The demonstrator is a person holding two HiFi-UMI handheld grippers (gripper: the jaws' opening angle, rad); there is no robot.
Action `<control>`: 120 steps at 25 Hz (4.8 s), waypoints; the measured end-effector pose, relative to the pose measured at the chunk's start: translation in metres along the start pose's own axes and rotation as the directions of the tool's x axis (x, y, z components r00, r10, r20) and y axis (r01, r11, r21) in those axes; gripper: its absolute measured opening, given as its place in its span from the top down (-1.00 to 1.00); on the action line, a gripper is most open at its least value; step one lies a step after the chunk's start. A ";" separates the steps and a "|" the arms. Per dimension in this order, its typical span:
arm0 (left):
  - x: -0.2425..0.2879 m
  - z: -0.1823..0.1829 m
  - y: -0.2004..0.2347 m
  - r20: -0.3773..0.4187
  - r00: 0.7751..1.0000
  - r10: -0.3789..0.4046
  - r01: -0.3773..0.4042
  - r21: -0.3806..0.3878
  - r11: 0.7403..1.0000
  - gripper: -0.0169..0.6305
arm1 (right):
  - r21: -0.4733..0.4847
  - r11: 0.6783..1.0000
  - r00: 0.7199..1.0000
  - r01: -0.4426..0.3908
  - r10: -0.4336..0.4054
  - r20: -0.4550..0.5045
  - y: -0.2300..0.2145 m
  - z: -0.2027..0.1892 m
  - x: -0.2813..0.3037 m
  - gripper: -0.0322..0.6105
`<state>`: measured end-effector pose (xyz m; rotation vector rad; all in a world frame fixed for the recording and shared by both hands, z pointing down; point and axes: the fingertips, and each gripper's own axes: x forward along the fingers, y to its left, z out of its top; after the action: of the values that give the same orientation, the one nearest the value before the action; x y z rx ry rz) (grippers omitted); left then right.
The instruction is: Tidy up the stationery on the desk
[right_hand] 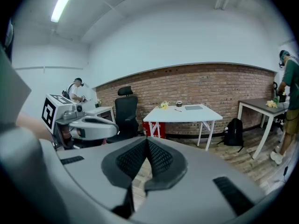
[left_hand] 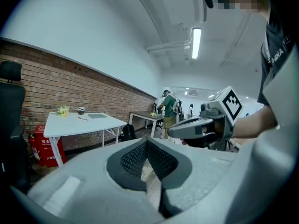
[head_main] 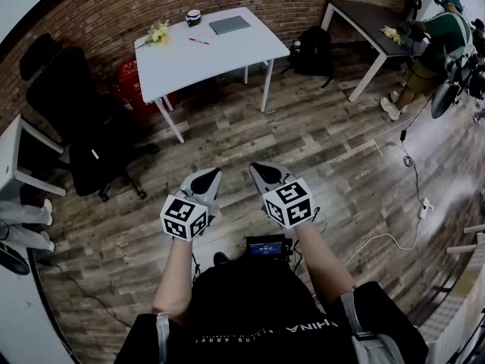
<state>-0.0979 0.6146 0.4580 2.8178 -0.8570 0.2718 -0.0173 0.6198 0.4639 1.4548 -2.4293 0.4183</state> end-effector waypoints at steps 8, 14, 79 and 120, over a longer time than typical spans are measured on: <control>0.019 -0.003 -0.006 -0.018 1.000 0.015 -0.015 0.002 1.000 0.94 | 0.008 1.000 1.000 -0.013 0.013 0.000 -0.024 -0.005 -0.004 0.87; 0.035 0.000 -0.013 -0.027 0.999 0.039 -0.039 0.004 0.999 0.94 | 0.005 0.999 0.999 -0.035 0.035 -0.003 -0.043 -0.008 -0.009 0.87; 0.228 0.041 0.334 -0.108 0.994 -0.027 0.020 -0.061 0.998 0.94 | 0.084 0.994 0.996 0.063 -0.058 -0.067 -0.215 0.122 0.324 0.87; 0.385 0.092 0.493 -0.145 0.977 0.156 -0.175 -0.130 0.976 0.94 | 0.052 0.990 0.980 -0.131 0.137 -0.145 -0.369 0.198 0.502 0.87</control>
<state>-0.0509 -0.0133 0.5161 2.5683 -1.0390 0.4015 0.0636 -0.0272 0.5104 1.2323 -2.4202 0.5886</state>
